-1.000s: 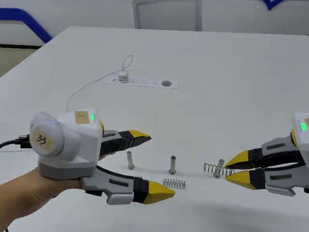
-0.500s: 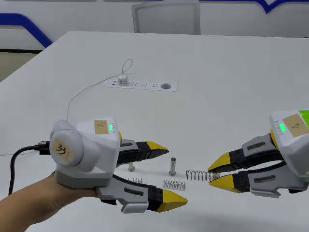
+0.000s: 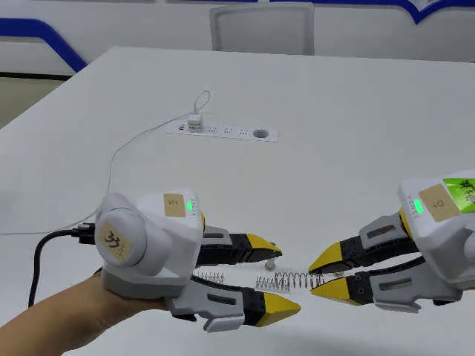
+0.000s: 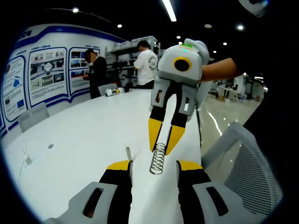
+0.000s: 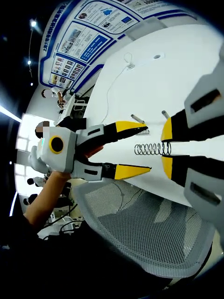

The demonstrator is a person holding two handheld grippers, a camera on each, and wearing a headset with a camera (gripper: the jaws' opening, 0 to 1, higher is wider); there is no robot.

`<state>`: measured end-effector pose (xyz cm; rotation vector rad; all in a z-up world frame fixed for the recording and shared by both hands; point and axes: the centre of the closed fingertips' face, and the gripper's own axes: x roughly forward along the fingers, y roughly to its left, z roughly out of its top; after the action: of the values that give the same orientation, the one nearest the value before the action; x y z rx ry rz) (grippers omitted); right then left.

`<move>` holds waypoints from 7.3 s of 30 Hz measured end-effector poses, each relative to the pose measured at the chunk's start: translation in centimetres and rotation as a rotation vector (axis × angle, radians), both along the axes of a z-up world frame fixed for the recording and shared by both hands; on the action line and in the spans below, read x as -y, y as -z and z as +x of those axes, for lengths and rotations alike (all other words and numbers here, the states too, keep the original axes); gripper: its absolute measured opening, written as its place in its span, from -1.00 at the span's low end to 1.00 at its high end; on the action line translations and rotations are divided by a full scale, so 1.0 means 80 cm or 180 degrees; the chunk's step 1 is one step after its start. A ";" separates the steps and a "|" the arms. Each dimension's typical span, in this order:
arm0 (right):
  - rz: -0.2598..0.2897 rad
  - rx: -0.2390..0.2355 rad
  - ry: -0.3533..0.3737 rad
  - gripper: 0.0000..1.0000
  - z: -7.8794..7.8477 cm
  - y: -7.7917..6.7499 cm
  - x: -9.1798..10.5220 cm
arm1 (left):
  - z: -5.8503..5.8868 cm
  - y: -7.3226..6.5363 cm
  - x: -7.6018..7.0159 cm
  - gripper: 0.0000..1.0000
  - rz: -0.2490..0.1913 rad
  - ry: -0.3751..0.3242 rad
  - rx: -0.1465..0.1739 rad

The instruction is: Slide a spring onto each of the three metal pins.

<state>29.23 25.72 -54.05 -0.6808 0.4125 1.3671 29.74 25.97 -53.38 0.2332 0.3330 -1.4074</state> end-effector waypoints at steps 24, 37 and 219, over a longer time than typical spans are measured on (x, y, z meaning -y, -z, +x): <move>-0.0032 0.0019 -0.0084 -0.79 -0.009 -0.007 -0.007 | -0.013 -0.001 -0.001 -0.78 0.0018 0.0199 0.0108; -0.0024 -0.0100 -0.0053 -0.72 -0.013 -0.005 -0.004 | -0.022 -0.006 0.001 -0.80 0.0036 0.0376 0.0212; 0.0288 -0.0393 0.1994 -0.67 0.126 0.118 0.095 | 0.096 0.024 -0.165 0.73 0.0036 -0.1410 -0.0285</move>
<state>39.33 18.14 -63.46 -0.3457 0.5991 0.8256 37.41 39.19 -55.31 0.0968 0.4371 -0.9801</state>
